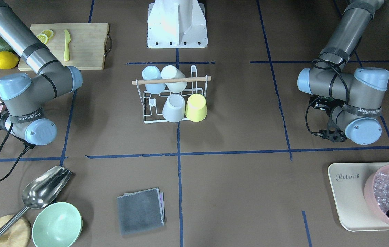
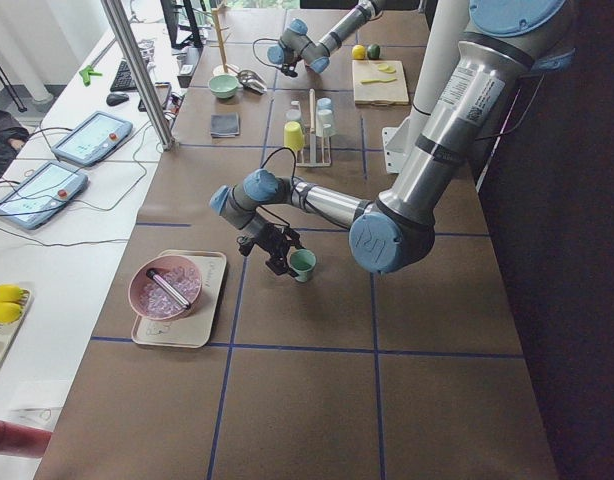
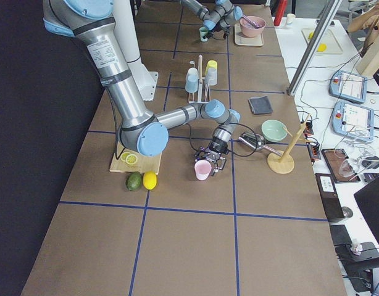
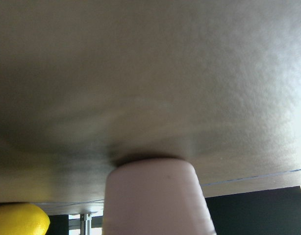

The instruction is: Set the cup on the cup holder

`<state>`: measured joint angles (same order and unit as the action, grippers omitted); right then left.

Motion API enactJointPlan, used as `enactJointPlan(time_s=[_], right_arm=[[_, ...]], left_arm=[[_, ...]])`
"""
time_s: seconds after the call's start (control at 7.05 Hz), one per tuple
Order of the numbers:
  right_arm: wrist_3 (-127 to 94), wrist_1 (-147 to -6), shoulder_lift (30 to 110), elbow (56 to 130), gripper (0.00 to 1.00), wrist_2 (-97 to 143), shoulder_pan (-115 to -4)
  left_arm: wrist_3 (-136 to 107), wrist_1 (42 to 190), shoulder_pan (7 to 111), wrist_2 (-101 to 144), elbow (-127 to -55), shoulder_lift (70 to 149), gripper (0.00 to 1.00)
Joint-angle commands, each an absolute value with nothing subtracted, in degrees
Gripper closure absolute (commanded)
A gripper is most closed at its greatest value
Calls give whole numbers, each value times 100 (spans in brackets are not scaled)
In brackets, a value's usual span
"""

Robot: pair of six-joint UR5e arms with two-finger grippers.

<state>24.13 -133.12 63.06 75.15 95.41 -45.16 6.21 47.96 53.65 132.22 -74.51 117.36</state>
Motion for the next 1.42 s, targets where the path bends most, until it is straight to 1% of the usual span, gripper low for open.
enactJointPlan(time_s=[0.0,0.14,0.28,0.43,0.57,0.71,0.99,1.14,1.28], right_arm=[[2417,-13315,6372,7515,0,9554,-4509],[2417,-13315,6363,7515,21,9571,-4509],[2478,-13315,6363,7515,59,9589,-4509],[2479,-13315,6381,7515,88,9780,-4535],[2470,-13307,6337,7532,99,10000,-4692],[2478,-13237,6293,7715,99,10437,-4972],[2479,-12773,6241,8678,99,11071,-5184],[2479,-12292,6258,9136,99,11648,-5333],[2426,-11739,6301,9584,99,12411,-5413]], left_arm=[[624,4746,5291,13210,-7409,11699,0],[624,4685,5274,13210,-7392,11698,0],[624,4641,5221,13210,-7392,11698,0],[624,4588,5195,13210,-7392,11690,0],[624,4588,5194,13219,-7392,11629,0],[624,4588,5186,13219,-7392,11611,0],[633,4588,5177,13210,-7400,11567,0],[842,4588,5185,13193,-7400,11558,20],[939,4562,5238,13210,-7400,11566,65]])
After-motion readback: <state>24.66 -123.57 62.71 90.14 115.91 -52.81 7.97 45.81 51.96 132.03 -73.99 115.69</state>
